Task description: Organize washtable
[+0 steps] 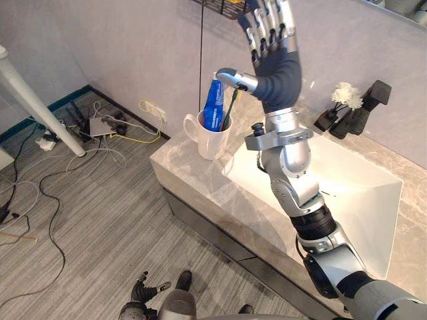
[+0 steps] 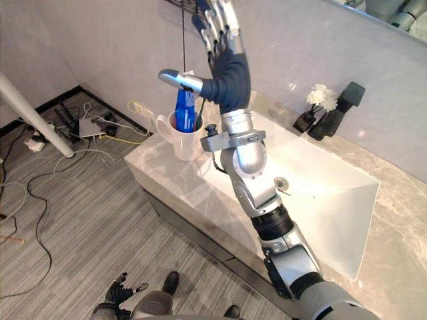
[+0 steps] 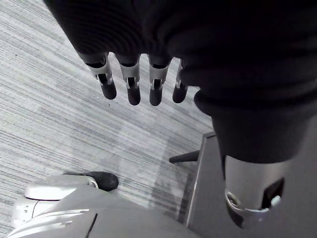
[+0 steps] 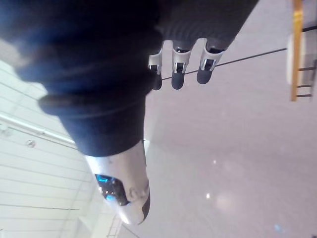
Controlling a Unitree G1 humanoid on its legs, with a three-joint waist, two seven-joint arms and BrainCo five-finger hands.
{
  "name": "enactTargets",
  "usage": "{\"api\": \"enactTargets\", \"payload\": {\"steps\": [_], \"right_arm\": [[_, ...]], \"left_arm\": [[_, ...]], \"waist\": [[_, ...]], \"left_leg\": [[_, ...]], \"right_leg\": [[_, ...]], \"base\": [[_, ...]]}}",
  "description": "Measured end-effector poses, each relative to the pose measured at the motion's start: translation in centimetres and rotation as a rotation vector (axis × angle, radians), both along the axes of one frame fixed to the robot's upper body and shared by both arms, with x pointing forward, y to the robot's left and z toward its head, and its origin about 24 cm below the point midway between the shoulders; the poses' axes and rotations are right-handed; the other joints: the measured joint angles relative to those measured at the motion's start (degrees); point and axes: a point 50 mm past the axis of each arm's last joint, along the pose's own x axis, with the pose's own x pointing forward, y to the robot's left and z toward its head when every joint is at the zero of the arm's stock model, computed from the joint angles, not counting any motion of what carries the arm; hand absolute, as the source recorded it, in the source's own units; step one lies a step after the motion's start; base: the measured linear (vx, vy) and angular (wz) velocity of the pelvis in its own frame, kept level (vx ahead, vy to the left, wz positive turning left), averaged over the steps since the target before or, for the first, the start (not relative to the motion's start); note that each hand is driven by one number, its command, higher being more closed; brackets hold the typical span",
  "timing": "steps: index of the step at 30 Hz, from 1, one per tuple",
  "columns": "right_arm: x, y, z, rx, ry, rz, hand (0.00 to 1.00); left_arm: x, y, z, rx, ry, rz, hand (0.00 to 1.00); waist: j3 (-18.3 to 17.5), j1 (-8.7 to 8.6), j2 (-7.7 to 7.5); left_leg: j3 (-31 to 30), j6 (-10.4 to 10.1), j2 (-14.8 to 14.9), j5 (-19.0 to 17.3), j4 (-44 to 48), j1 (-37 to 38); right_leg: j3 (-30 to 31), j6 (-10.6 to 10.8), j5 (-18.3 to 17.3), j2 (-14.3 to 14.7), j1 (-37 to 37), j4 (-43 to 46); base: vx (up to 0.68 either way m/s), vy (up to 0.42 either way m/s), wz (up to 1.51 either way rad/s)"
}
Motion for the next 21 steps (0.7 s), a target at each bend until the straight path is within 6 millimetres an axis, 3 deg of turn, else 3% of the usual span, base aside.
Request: {"api": "enactTargets", "payload": {"steps": [8, 9, 10, 12, 15, 21], "right_arm": [[-3.9, -11.1, 2.7, 0.121, -0.235, -0.411, 0.0], [-5.1, -13.8, 2.7, 0.166, -0.271, -0.519, 0.0], [-5.4, -14.3, 2.7, 0.178, -0.275, -0.539, 0.0], [-7.7, -18.3, 2.1, 0.245, -0.299, -0.709, 0.0], [-11.0, -22.4, 0.9, 0.326, -0.317, -0.909, 0.0], [-14.7, -28.1, -4.1, 0.42, -0.104, -1.246, 0.0]], "left_arm": [[-1.1, -0.3, -0.4, -0.013, 0.03, 0.006, 0.0], [-1.3, -0.5, -0.5, -0.02, 0.037, 0.005, 0.0], [-1.4, -0.5, -0.5, -0.022, 0.04, 0.006, 0.0], [-1.9, -0.7, -0.7, -0.039, 0.061, 0.012, 0.0], [-2.2, -0.9, -0.9, -0.068, 0.066, 0.037, 0.0], [-2.8, -0.8, -1.0, -0.085, 0.069, 0.101, 0.0]], "waist": [[-3.02, -3.47, 1.49], [-3.37, -4.2, 2.03], [-3.49, -4.49, 2.14], [-4.9, -6.15, 2.92], [-6.15, -8.18, 3.99], [-8.44, -12.17, 4.53]], "left_leg": [[3.59, 0.06, 0.42, -0.05, -1.26, 0.8], [4.66, 0.07, 0.66, -0.04, -2.02, 1.5], [4.79, 0.07, 0.67, -0.04, -2.09, 1.59], [5.92, 0.25, 0.76, -0.29, -2.21, 1.66], [7.36, 0.45, 0.81, -0.68, -2.25, 1.66], [10.13, 0.45, 0.95, -1.41, -2.3, 1.83]], "right_leg": [[3.94, 0.07, 0.88, 0.02, -2.06, -0.06], [5.01, 0.07, 1.03, 0.17, -2.14, -0.06], [5.14, 0.07, 1.04, 0.19, -2.18, -0.06], [6.35, 0.08, 1.07, 0.21, -3.15, -0.01], [7.98, 0.03, 1.19, 0.28, -4.13, 0.02], [10.97, 0.03, 1.47, 0.43, -5.72, 0.03]], "base": [[0.01, 0.006, -0.27], [0.0, -0.006, -0.34], [-0.02, -0.006, -0.29], [-0.02, 0.0, -0.25], [0.0, 0.002, -0.28], [0.01, 0.001, -0.27]]}}
